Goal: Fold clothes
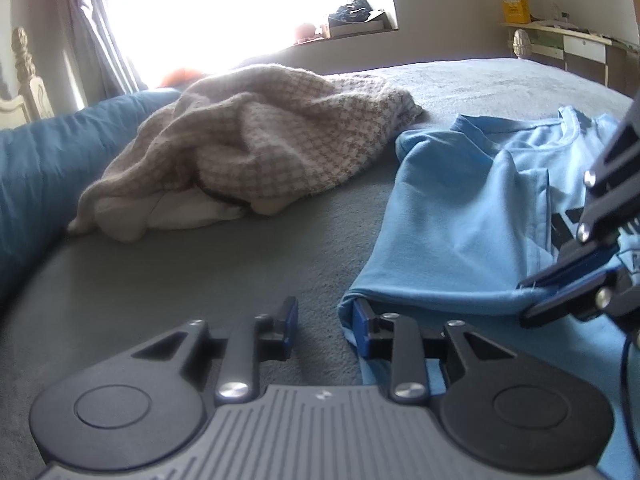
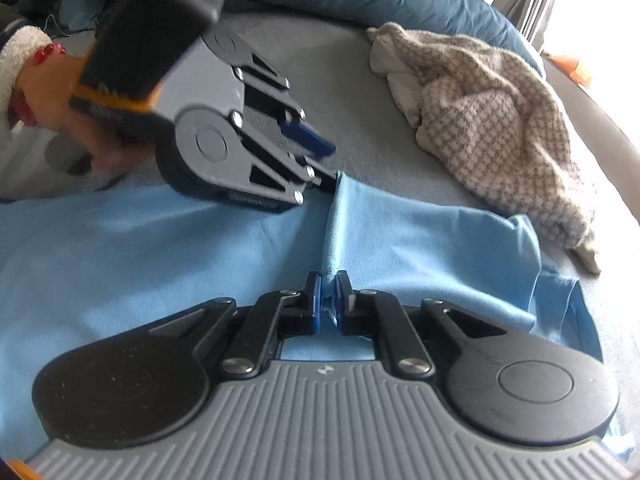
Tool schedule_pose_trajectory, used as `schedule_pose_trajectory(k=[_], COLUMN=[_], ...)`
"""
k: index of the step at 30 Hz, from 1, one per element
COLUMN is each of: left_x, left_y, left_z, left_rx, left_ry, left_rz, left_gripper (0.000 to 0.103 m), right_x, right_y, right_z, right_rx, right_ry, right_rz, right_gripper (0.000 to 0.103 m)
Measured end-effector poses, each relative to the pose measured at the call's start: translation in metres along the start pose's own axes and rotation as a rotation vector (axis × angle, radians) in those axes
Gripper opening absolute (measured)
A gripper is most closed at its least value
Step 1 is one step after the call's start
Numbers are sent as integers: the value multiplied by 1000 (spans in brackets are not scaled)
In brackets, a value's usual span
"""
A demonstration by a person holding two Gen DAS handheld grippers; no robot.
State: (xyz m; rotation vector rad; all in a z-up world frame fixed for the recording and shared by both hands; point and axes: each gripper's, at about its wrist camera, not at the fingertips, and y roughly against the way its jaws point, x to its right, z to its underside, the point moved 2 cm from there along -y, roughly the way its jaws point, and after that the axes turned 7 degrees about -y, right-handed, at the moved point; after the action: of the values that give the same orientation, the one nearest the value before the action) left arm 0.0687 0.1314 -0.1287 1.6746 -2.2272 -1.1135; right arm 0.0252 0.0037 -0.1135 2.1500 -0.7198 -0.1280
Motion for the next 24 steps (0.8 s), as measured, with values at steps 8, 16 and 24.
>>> schedule_pose_trajectory(k=[8,16,24], left_x=[-25,-25,12], left_y=[14,28,-11], left_z=[7,-19,-14], left_rx=[-64,34,-34], left_ry=[122,182,130], left_rz=[-30,59,119], left_gripper=[35,44,46], right_x=[0,1,18], right_y=[-7,-6,29], right_z=[7,9,19], right_rx=[-19,-4,54], right_ry=[-46,-82,-197], right_rz=[-16,-26,-77], right_gripper=[8,16,41])
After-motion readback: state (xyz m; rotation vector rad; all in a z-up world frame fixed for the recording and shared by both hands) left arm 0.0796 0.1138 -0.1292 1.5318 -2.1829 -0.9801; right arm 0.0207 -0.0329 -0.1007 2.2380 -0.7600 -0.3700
